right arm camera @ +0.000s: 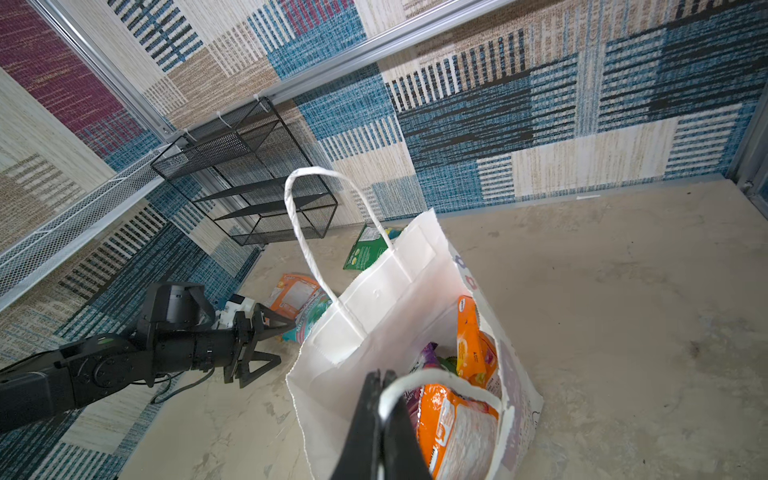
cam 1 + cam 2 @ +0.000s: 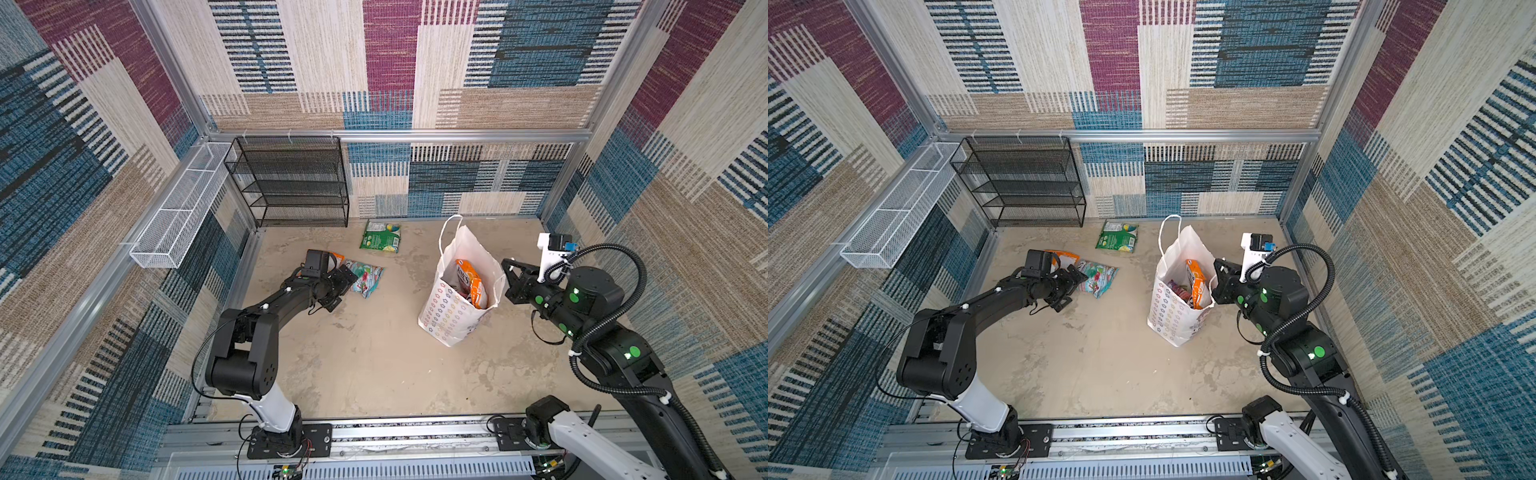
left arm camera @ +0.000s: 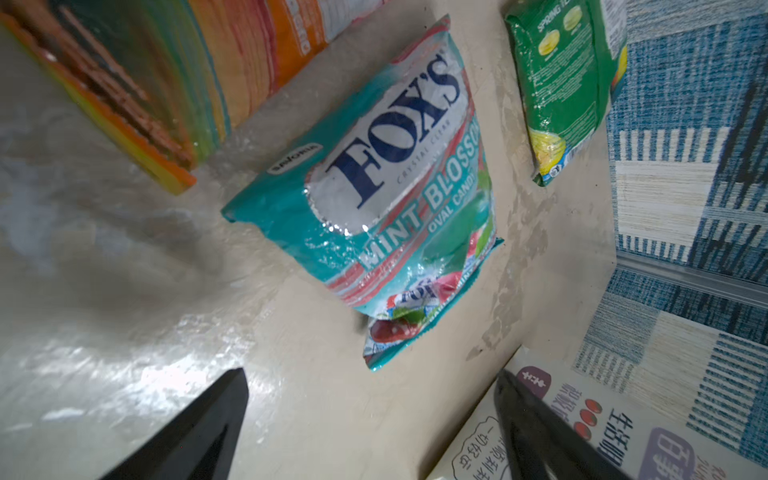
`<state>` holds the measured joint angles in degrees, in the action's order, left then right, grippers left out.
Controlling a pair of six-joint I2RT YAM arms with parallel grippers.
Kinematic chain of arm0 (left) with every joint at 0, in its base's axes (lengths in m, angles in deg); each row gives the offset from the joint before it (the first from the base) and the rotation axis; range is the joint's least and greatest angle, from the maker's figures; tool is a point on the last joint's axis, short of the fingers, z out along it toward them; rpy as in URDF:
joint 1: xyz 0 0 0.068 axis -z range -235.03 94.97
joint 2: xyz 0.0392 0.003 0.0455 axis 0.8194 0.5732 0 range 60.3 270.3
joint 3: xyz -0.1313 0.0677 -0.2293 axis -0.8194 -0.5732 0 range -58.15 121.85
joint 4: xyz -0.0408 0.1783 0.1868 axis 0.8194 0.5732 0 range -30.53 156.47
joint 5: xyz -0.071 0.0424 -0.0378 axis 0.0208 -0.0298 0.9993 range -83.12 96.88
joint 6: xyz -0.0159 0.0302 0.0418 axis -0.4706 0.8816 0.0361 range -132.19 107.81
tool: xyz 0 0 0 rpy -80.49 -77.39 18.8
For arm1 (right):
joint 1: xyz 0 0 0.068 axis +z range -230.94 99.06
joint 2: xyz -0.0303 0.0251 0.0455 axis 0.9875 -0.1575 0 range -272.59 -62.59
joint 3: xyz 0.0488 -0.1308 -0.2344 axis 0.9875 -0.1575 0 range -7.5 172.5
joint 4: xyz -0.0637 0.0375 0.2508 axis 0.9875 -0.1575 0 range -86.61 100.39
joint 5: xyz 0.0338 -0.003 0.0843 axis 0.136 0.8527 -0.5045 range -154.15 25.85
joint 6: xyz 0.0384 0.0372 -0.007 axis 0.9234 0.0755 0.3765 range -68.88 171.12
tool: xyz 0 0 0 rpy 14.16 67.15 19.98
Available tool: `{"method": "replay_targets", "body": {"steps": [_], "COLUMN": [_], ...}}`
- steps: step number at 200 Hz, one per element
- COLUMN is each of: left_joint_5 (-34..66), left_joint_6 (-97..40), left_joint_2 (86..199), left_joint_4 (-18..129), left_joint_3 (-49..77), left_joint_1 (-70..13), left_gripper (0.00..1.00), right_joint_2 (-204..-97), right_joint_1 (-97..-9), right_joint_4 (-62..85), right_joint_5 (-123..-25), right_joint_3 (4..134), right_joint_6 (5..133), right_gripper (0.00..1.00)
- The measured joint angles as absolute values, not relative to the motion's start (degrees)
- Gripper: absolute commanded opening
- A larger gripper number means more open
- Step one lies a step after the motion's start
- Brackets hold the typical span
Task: Place the snacks into the paper bag
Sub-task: 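Move the left gripper back down to the teal Fox's Mint Blossom packet, then close the left gripper on the edge of the teal packet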
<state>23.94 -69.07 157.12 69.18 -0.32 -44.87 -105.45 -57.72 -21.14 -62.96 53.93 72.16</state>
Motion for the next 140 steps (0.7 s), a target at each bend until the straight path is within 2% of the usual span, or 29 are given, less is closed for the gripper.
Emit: {"method": "replay_targets", "body": {"steps": [44,81,140], "left_joint_5": [23.9,23.9,23.5], "left_joint_6": [-68.7,-68.3,-66.8], "left_joint_2": [163.6,166.9,169.4], "left_joint_4": [68.7,69.2,70.9], "left_joint_3": [5.2,7.2,9.6], "left_joint_1": [-45.9,-46.4,-46.4], "left_gripper": [0.96,0.87,0.68], "right_joint_2": [-106.1,-106.9,-106.6], "right_joint_1": [-57.7,-57.7,-57.7], "right_joint_4": [-21.7,-21.7,-21.7], "right_joint_5": [-62.0,-62.0,-61.5], "right_joint_3": [54.8,54.8,54.8], "right_joint_6": [72.2,72.1,72.2], "right_gripper": [0.00,0.00,0.00]}}
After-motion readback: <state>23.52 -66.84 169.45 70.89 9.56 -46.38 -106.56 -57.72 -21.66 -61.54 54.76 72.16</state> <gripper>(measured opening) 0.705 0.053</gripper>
